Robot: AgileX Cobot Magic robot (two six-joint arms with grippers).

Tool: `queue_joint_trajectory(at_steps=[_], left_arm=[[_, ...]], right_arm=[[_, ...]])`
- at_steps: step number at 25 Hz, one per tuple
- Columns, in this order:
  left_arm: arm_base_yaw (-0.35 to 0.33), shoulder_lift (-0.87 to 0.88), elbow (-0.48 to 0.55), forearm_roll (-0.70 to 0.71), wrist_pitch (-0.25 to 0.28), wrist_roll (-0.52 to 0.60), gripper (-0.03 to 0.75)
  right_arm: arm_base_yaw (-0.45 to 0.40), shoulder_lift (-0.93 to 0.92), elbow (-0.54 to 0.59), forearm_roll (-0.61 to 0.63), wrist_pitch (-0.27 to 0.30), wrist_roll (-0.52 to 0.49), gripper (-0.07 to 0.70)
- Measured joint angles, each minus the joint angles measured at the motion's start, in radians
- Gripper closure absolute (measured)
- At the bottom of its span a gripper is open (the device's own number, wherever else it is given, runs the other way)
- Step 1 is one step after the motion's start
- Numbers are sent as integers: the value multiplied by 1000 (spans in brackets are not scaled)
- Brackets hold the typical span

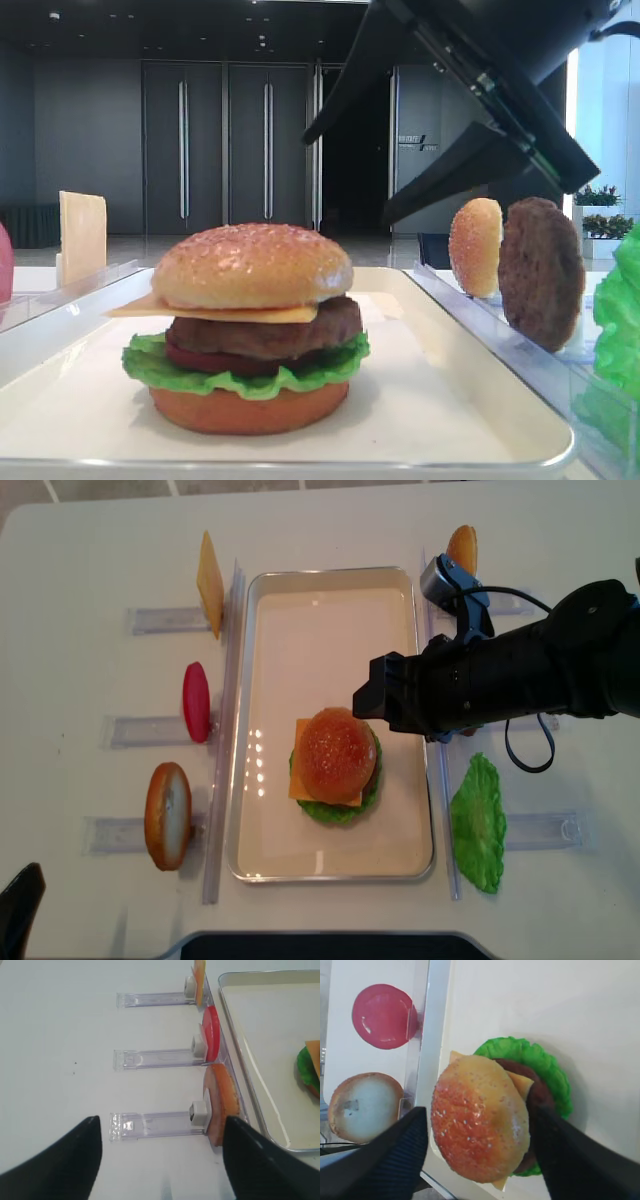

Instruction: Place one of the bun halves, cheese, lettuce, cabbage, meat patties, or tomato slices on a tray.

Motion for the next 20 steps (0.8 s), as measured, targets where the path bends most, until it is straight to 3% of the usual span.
queue_joint_trajectory(at_steps=[9, 17, 20], left_arm=[[0, 0, 0, 0, 0, 0, 141], [0, 0, 0, 0, 0, 0, 141], [0, 0, 0, 0, 0, 0, 141]], right_arm=[[0, -77, -40, -95, -25, 94, 163], [0, -163, -114, -491, 0, 425, 163], [0, -211, -145, -682, 45, 574, 163]])
